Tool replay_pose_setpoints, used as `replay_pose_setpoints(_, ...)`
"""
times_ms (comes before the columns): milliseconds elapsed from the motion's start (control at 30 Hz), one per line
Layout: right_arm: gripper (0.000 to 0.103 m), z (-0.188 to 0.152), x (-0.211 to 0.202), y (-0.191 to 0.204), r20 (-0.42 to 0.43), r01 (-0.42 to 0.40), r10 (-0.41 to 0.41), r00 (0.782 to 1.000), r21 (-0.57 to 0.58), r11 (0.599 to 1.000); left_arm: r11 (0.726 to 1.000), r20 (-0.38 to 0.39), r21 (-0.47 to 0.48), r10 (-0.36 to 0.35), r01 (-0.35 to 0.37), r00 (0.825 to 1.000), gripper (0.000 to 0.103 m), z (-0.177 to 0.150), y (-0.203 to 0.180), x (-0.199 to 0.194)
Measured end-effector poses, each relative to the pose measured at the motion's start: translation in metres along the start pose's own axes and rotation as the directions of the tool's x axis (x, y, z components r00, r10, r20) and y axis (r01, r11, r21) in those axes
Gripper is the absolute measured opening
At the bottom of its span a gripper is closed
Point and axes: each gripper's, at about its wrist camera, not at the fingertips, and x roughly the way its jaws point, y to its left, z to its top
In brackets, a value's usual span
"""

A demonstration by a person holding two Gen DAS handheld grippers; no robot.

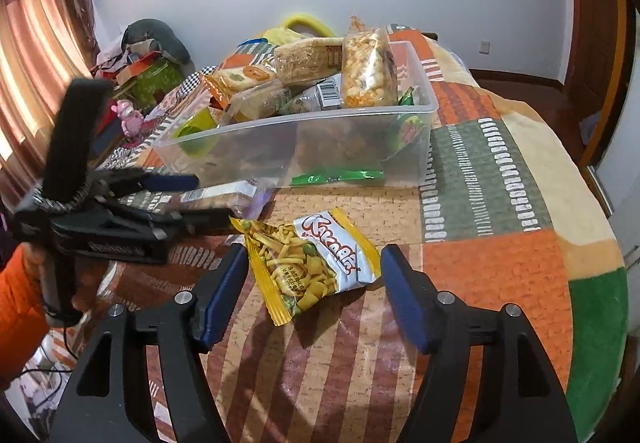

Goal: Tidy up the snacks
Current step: 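Grasp the yellow chip bag with the right tool while the left grasps the long wafer pack, then lower the chip bag and wafer pack into the clear box and open both tools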

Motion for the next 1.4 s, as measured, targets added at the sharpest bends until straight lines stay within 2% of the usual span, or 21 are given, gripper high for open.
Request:
replay_pose_setpoints(67,0.070,0.002,-0.001,0.000,0.000,-0.006,0.006,1.000,0.004,1.000,1.000,-0.029,-0.020,-0.020,0.019,0.999,0.081,-0.007,0.001,0.002)
replay_pose_setpoints(233,0.071,0.003,-0.005,-0.003,0.008,-0.041,0.041,0.999,0.030,0.999,0.998,-0.021,-0.055,-0.027,0.026,0.999,0.080,-0.027,0.000,-0.011)
replay_pose_setpoints(333,0.073,0.004,-0.005,-0.005,0.012,-0.047,0.046,0.999,0.048,0.998,0.996,-0.018,-0.072,-0.053,0.052,0.998,0.068,-0.037,-0.005,-0.019)
replay_pose_setpoints(400,0.073,0.003,0.001,-0.006,-0.004,-0.037,0.038,0.999,0.057,0.998,0.995,-0.020,-0.057,-0.083,0.081,0.996,0.055,-0.042,-0.012,-0.024)
replay_pose_setpoints(467,0.073,0.001,0.006,-0.005,-0.018,-0.040,0.041,0.999,0.068,0.997,0.995,-0.019,-0.040,-0.097,0.096,0.995,0.052,-0.043,-0.018,-0.027)
replay_pose_setpoints(600,0.072,-0.001,0.017,0.002,-0.042,-0.068,0.071,0.997,0.080,0.994,0.998,-0.011,-0.041,-0.045,0.044,0.999,0.052,-0.034,-0.025,-0.019)
replay_pose_setpoints(733,0.061,0.001,0.026,0.008,-0.049,-0.070,0.074,0.996,0.081,0.994,0.998,0.014,-0.063,0.004,-0.003,1.000,0.052,-0.026,-0.024,-0.012)
replay_pose_setpoints(800,0.052,0.002,0.028,0.010,-0.043,-0.065,0.069,0.997,0.079,0.995,0.998,0.028,-0.053,0.035,-0.033,0.999,0.052,-0.027,-0.026,-0.009)
replay_pose_setpoints(867,0.034,0.003,0.030,0.011,-0.042,-0.063,0.066,0.997,0.071,0.995,0.997,0.036,-0.042,0.063,-0.061,0.997,0.050,-0.027,-0.031,-0.007)
replay_pose_setpoints(900,0.032,0.003,0.030,0.011,-0.040,-0.069,0.072,0.997,0.074,0.995,0.997,0.040,-0.037,0.075,-0.074,0.996,0.045,-0.027,-0.033,-0.006)
replay_pose_setpoints(1133,0.025,0.001,0.019,0.006,-0.006,-0.071,0.071,0.997,0.060,0.996,0.996,0.060,-0.043,0.075,-0.073,0.995,0.045,-0.032,-0.032,-0.015)
replay_pose_setpoints(1400,0.025,0.015,-0.001,0.004,0.057,-0.063,0.060,0.997,0.043,0.997,0.996,0.145,-0.053,0.085,-0.078,0.986,0.045,-0.029,-0.033,-0.055)
